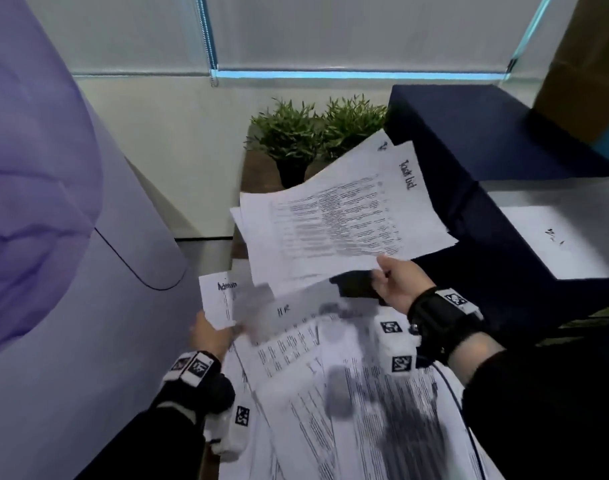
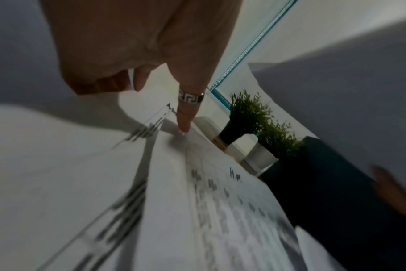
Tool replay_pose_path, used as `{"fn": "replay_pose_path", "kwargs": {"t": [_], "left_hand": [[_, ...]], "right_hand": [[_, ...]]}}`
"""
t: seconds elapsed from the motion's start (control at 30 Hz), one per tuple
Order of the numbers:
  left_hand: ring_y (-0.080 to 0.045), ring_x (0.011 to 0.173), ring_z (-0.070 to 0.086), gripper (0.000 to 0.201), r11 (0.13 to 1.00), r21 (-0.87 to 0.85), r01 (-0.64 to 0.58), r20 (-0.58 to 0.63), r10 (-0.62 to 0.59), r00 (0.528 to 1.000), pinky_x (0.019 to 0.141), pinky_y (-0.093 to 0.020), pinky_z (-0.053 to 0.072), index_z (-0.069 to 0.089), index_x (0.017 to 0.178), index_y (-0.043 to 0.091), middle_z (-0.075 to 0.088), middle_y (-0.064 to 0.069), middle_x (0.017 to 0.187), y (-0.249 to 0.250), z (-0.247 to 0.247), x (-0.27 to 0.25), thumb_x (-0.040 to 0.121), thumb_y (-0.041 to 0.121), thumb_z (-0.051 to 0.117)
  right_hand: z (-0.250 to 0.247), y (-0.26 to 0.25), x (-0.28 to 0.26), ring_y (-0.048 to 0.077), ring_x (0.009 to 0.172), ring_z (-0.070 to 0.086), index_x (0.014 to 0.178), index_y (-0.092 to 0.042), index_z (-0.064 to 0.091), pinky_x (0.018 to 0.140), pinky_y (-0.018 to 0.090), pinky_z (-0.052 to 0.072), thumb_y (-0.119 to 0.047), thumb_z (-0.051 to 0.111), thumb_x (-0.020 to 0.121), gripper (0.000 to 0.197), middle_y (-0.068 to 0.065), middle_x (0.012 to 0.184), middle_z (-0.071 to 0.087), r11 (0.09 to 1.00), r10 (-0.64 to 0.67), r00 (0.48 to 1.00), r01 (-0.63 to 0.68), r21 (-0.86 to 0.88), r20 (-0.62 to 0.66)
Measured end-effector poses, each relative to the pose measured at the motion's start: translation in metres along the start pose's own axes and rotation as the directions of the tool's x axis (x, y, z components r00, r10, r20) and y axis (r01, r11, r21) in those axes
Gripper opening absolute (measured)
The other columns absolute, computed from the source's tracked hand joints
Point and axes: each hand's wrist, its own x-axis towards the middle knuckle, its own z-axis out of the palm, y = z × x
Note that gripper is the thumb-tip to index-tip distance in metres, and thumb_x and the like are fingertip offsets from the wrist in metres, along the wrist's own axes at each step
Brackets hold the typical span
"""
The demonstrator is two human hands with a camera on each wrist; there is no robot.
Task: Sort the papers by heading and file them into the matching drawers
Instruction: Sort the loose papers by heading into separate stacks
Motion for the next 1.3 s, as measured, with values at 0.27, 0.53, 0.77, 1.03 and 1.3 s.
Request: {"fn": "replay_pose_path", "kwargs": {"t": [0.27,0.53,0.77,1.03,1.3], "left_hand": [[-0.030,0.107,0.058,0.068,0.996,-0.063,-0.065,0.049,0.069,0.996,0.095,-0.046,0.047,0.044,0.124,0.004,0.061,-0.013,0.116,0.000,0.002,-0.019,0.066,0.008,0.081],[-0.015,0.095,0.056,0.051,0.992,0.002,-0.126,0.353,0.117,0.928,0.082,-0.026,0.044,0.051,0.108,0.023,0.056,0.021,0.091,-0.001,0.005,-0.032,0.069,0.005,0.078],[-0.003,0.085,0.057,0.046,0.996,0.003,-0.087,0.432,0.077,0.898,0.069,-0.016,0.043,0.057,0.103,0.018,0.057,0.020,0.092,-0.020,-0.002,-0.056,0.067,0.000,0.079],[-0.021,0.101,0.059,0.051,1.000,-0.010,0.007,0.458,-0.001,0.889,0.085,-0.027,0.046,0.053,0.107,0.014,0.061,0.010,0.093,-0.047,-0.012,-0.100,0.066,0.001,0.079],[-0.019,0.107,0.053,0.035,0.948,-0.306,-0.085,0.200,0.151,0.968,0.095,-0.035,0.042,0.046,0.126,0.020,0.056,0.002,0.112,-0.039,-0.014,-0.130,0.093,0.009,0.050]], "right_hand": [[0.059,0.019,0.075,0.026,0.058,0.061,0.133,0.008,0.030,0.043,0.024,0.054,0.008,0.027,0.096,0.037,0.020,0.073,0.052,1.000,0.010,0.999,-0.008,0.023,-0.051],[0.064,0.027,0.105,0.041,0.118,0.053,0.140,0.008,0.021,0.099,0.043,0.045,0.006,0.026,0.098,0.043,0.039,0.131,0.043,0.994,0.106,0.991,-0.103,0.041,-0.086],[0.052,0.034,0.089,0.029,0.049,0.068,0.108,0.008,0.043,0.040,0.034,0.055,0.004,0.030,0.098,0.017,0.031,0.092,0.059,0.984,0.179,0.981,-0.179,0.017,-0.072],[0.025,0.046,0.044,0.026,0.046,0.059,0.077,0.004,0.045,0.033,0.027,0.050,-0.005,0.033,0.099,0.026,0.016,0.078,0.054,0.987,0.103,0.992,-0.111,-0.119,-0.073],[-0.055,0.071,-0.042,0.012,0.092,0.053,0.111,-0.011,0.058,0.067,0.017,0.041,-0.015,0.053,0.092,0.020,0.002,0.105,0.057,0.556,-0.049,0.981,0.182,-0.811,0.187]]}}
